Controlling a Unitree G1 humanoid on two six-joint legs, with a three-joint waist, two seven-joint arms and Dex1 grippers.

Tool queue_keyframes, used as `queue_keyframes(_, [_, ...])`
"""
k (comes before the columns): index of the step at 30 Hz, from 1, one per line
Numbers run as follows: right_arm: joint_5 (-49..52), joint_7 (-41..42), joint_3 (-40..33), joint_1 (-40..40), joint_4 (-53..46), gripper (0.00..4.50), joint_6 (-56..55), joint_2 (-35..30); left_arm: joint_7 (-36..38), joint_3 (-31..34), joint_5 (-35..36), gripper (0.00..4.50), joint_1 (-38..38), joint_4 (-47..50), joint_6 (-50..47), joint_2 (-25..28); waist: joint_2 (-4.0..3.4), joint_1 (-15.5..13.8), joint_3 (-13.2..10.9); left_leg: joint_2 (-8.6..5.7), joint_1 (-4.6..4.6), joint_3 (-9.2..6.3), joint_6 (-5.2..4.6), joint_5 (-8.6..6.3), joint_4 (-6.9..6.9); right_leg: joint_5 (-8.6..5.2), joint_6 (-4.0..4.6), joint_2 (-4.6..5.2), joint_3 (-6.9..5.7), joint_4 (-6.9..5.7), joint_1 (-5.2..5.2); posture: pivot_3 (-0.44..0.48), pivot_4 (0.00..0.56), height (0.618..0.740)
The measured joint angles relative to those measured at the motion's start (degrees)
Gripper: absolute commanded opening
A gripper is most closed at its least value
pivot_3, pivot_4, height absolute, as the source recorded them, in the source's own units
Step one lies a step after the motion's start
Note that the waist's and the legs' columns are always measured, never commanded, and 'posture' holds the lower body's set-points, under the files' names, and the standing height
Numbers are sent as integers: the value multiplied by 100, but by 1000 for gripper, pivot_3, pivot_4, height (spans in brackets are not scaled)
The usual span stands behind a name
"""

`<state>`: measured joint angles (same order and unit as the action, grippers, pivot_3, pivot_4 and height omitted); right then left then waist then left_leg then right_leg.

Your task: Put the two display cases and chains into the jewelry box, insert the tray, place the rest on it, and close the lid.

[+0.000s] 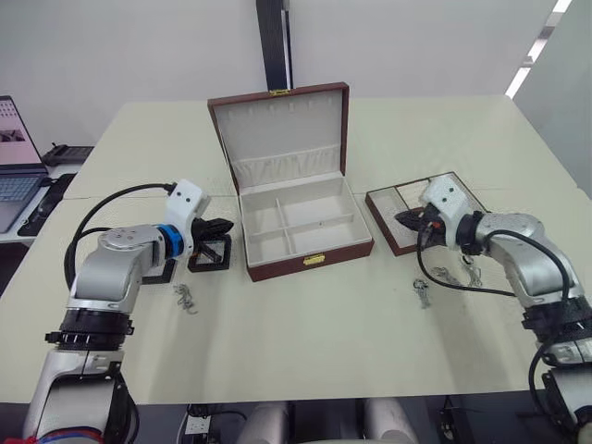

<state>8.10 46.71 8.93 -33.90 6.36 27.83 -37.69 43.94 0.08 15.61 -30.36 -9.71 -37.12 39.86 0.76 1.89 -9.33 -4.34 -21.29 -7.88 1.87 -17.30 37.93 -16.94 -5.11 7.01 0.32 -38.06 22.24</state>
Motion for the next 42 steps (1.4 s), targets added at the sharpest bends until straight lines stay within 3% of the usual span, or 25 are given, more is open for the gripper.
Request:
queue_keyframes(5, [-255, 42, 301, -284, 539, 15, -245, 337, -32, -239, -166, 0, -141, -187, 0, -229, 0, 3, 0, 0, -8, 0, 2, 1, 6, 1, 0, 0, 1, -4, 7, 0, 150, 740])
queue_keyframes(13, [-292, 186, 368, -331, 607, 15, -329, 559, -28, -259, -230, 0, -204, -189, -96, -329, 0, 1, 0, -1, -12, -4, 2, 1, 9, 2, -1, 0, 0, -4, 8, 0, 150, 740])
queue_keyframes(26, [-273, 205, 258, 148, -370, 15, 317, 519, 48, -381, -511, 0, -610, -519, -239, -556, 2, -12, 1, -6, -15, -8, 2, 1, 13, 2, -2, 1, -4, -5, 7, 0, 150, 740])
queue_keyframes(42, [-274, 227, 241, 254, -634, 15, 591, 507, 167, -431, -784, 0, -827, -829, -89, -708, 4, -15, 3, -6, -15, -9, 2, 1, 15, 2, -2, 1, -5, -7, 6, 0, 150, 740])
